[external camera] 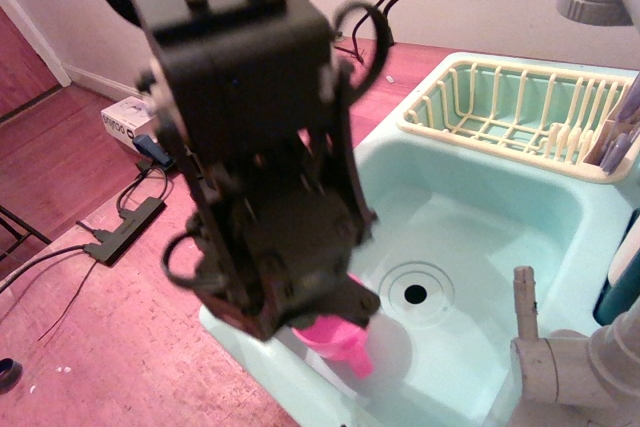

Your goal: Flip cup upright

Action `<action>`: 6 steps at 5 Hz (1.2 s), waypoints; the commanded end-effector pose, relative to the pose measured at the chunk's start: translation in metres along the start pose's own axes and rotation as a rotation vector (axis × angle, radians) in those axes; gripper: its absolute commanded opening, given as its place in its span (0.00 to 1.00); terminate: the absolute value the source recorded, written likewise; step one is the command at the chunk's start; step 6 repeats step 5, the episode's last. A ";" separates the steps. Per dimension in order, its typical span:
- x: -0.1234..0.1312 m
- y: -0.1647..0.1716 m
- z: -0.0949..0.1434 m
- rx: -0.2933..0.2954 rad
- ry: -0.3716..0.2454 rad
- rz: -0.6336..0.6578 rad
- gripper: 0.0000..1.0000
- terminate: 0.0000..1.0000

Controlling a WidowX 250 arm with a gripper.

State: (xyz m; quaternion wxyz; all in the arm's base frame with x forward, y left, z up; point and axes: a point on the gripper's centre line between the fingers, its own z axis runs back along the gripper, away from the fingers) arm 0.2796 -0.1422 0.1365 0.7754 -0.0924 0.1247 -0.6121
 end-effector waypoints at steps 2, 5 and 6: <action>-0.017 -0.027 0.025 0.095 -0.030 0.044 1.00 0.00; -0.017 -0.027 0.025 0.095 -0.030 0.044 1.00 1.00; -0.017 -0.027 0.025 0.095 -0.030 0.044 1.00 1.00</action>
